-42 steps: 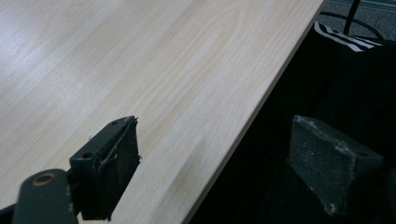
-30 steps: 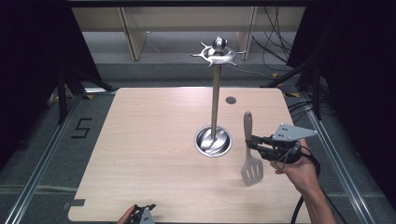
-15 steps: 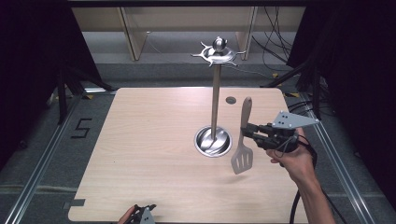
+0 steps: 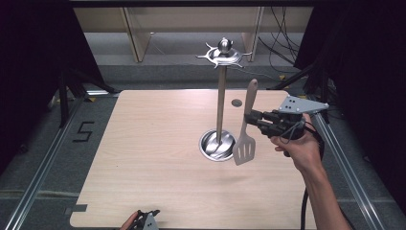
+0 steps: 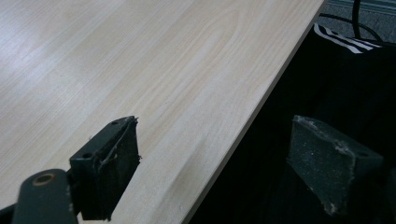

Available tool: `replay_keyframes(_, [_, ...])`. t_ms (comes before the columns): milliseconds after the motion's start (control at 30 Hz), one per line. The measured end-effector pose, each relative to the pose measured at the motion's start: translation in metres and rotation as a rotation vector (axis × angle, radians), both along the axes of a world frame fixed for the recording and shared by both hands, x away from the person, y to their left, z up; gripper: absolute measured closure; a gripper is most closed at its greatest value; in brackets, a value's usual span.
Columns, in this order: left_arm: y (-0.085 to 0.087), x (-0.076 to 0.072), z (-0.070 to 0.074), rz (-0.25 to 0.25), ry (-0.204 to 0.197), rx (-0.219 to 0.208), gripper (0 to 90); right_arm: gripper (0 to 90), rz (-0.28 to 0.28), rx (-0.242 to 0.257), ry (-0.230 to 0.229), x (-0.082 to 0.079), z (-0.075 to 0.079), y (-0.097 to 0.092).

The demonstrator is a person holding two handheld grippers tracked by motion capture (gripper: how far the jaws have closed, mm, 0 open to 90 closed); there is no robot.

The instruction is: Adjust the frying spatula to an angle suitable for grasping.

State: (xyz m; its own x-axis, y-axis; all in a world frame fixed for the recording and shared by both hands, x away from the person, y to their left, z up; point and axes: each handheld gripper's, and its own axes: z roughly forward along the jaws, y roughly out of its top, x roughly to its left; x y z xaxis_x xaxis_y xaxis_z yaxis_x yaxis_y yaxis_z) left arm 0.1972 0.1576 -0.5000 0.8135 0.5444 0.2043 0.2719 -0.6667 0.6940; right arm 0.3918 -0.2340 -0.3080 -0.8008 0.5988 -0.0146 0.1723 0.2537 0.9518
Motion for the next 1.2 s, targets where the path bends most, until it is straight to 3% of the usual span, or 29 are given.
replay_keyframes(367, [0.0, -0.001, 0.0, 0.008, -0.011, -0.003, 15.6, 76.4, 0.012, -0.005, -0.021, 0.015, 0.016, 0.012])
replay_keyframes(400, [0.0, -0.001, 0.0, 0.008, -0.01, -0.004, 15.6, 76.5, 0.012, -0.001, -0.002, 0.016, 0.017, 0.012])
replay_keyframes(467, [0.0, 0.0, 0.0, 0.007, -0.012, 0.0, 15.6, 76.5, 0.014, -0.003, -0.019, 0.02, 0.019, 0.013])
replay_keyframes(500, [0.0, 0.0, 0.0, 0.012, -0.013, 0.005, 15.6, 76.5, 0.021, -0.003, 0.005, 0.02, 0.02, 0.013])
replay_keyframes(533, [0.0, 0.0, -0.001, 0.008, -0.008, 0.001, 15.7, 76.4, 0.01, -0.008, -0.009, 0.022, 0.021, 0.013])
replay_keyframes(567, [-0.001, -0.001, -0.001, 0.013, -0.006, -0.017, 15.7, 76.5, 0.014, -0.001, 0.015, 0.023, 0.022, 0.014])
replay_keyframes(600, [0.0, 0.0, -0.001, 0.006, -0.009, 0.002, 15.7, 76.5, 0.014, -0.001, 0.015, 0.023, 0.022, 0.014])
replay_keyframes(833, [-0.001, 0.0, -0.001, 0.003, -0.003, -0.002, 15.7, 76.4, 0.023, -0.009, 0.036, 0.03, 0.02, 0.018])
replay_keyframes(867, [-0.002, -0.001, -0.002, 0.01, 0.0, -0.021, 15.6, 76.4, 0.038, -0.001, 0.054, 0.032, 0.02, 0.019])
replay_keyframes(1000, [-0.001, -0.001, 0.0, 0.008, -0.015, 0.004, 15.7, 76.4, 0.041, -0.022, 0.039, 0.036, 0.02, 0.021])
replay_keyframes(1067, [-0.001, -0.001, -0.001, 0.007, -0.016, 0.005, 15.6, 76.3, 0.045, -0.009, 0.069, 0.037, 0.019, 0.023])
replay_keyframes(1200, [-0.001, -0.001, -0.001, 0.008, -0.009, 0.0, 15.7, 76.3, 0.055, 0.005, 0.073, 0.037, 0.018, 0.024])
